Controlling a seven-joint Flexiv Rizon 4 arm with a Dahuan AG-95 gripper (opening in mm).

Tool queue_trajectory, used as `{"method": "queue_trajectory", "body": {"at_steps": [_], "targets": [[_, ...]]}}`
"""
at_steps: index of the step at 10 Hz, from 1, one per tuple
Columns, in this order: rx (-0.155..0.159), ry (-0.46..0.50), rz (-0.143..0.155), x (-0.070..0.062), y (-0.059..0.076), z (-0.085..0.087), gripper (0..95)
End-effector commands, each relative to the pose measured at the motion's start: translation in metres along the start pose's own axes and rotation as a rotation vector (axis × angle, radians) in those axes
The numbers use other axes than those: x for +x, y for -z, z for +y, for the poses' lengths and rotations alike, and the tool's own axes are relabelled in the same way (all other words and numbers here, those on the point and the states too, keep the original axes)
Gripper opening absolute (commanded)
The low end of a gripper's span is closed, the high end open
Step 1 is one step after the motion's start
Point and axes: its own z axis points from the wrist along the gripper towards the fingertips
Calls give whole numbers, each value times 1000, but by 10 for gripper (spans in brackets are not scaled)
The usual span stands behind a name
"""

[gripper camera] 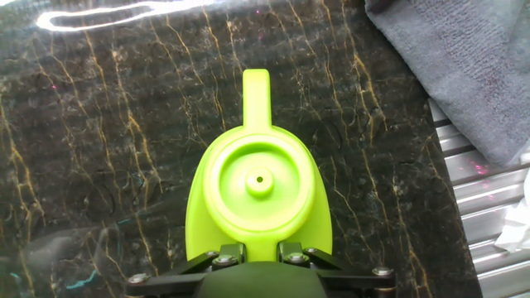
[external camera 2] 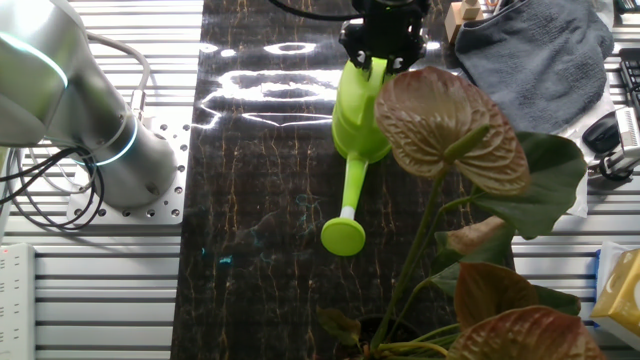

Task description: Water the plant

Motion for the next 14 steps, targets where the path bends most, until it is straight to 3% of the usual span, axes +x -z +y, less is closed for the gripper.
{"method": "queue_trajectory", "body": {"at_steps": [1, 14], "targets": [[-1, 0, 0, -1, 25, 1, 0], [-10, -6, 2, -4, 37, -5, 0]]}}
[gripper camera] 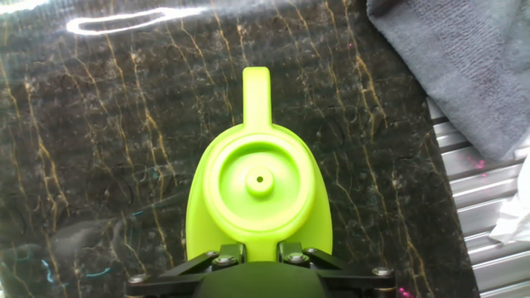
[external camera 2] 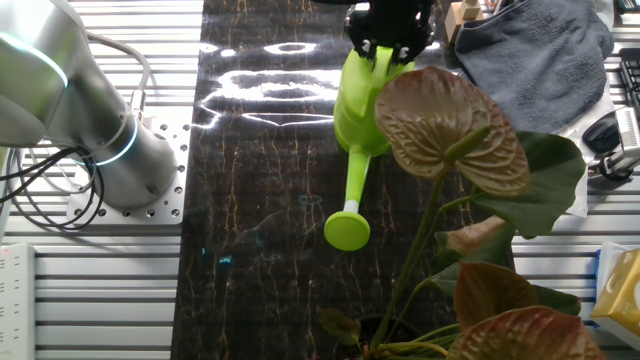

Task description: Water the plant

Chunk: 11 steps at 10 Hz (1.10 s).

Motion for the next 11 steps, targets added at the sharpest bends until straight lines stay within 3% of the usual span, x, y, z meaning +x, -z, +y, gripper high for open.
{"method": "queue_trajectory", "body": {"at_steps": [1, 11], "targets": [[0, -2, 0, 0, 14, 1, 0], [-33, -17, 6, -9, 36, -9, 0]]}}
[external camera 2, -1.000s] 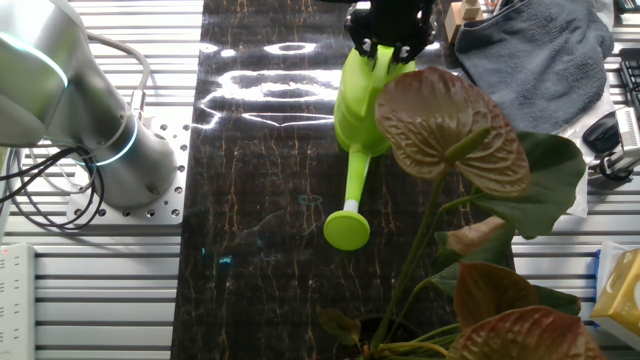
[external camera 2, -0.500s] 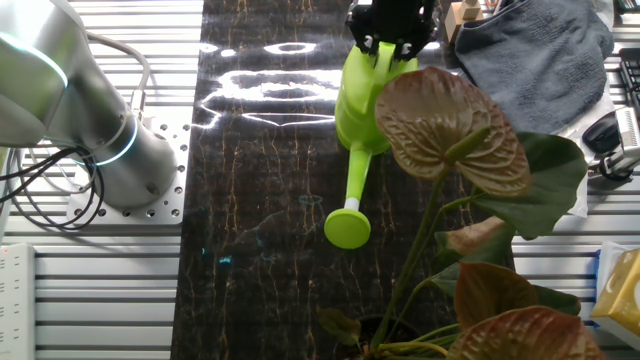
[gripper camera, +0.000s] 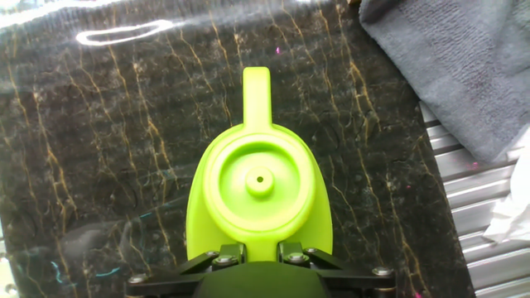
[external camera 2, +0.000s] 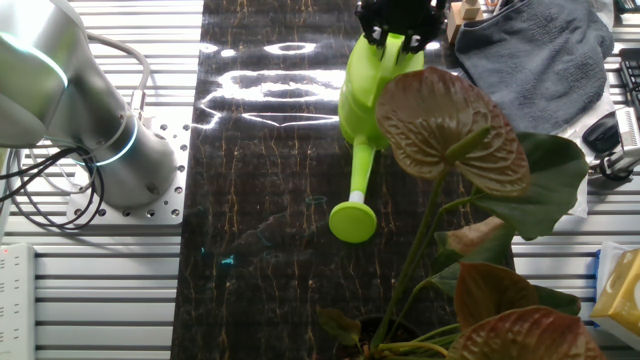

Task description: Water the plant

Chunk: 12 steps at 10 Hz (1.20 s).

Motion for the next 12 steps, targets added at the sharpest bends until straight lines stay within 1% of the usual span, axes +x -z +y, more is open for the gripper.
{"method": "queue_trajectory", "body": {"at_steps": [1, 5, 9, 12], "targets": [[-4, -3, -1, -2, 21, -1, 0], [-8, -1, -2, -3, 27, 0, 0], [-7, 1, 2, -3, 27, 0, 0], [0, 10, 2, -3, 26, 0, 0]]}}
